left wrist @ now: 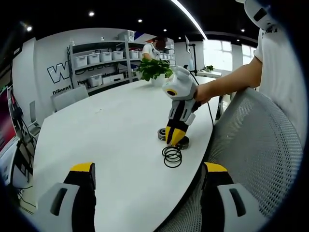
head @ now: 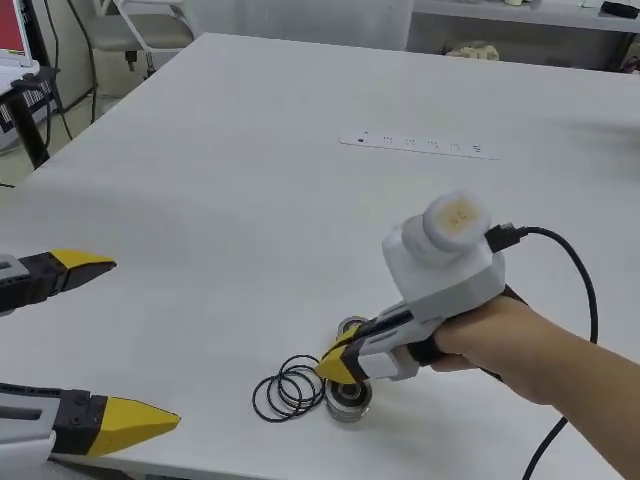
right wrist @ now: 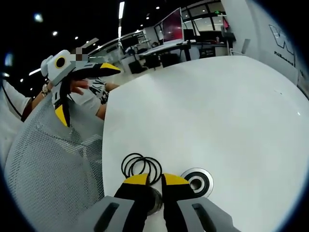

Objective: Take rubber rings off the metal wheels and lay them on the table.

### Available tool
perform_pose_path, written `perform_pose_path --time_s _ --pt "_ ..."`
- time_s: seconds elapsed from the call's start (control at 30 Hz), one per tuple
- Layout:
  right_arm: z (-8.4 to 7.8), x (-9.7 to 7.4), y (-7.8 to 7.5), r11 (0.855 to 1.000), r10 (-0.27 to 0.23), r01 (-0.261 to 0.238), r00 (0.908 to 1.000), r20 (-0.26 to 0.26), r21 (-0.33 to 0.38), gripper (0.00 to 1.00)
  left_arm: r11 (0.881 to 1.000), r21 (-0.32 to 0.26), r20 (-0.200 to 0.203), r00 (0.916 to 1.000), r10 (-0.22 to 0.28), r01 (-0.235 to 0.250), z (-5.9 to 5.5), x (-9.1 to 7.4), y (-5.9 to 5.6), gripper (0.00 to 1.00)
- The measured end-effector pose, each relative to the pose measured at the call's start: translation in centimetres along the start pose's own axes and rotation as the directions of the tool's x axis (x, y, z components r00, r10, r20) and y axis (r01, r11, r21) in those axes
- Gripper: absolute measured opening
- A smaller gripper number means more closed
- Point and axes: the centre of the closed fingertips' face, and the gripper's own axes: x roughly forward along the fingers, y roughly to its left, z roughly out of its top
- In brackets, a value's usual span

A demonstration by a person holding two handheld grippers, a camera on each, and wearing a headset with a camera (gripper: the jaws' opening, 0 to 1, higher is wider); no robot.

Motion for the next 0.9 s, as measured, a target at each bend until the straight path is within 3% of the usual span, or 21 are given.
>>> perform_pose_path --time_s 0.33,0.7,0.9 --pt "0.2 -0.6 -0.3 1.000 -0.008 0.008 0.9999 0.015 0.007 0.06 1.000 0.003 -0.009 1.0000 -0.001 0.001 -0.1 0.1 0.0 0.88" --pt "1.5 -2.1 -1.1 0.999 -0.041 0.039 0.9956 0.084 0.027 0.07 1.000 0.006 -0.021 0.9998 -0.007 0.007 -0.3 0.2 -0.2 0.88" --pt "2.6 -3.2 -1.4 0.997 -0.064 0.060 0.9887 0.136 0.038 0.08 1.000 0.008 -0.038 0.9992 -0.013 0.013 -0.6 0.2 -0.3 0.88"
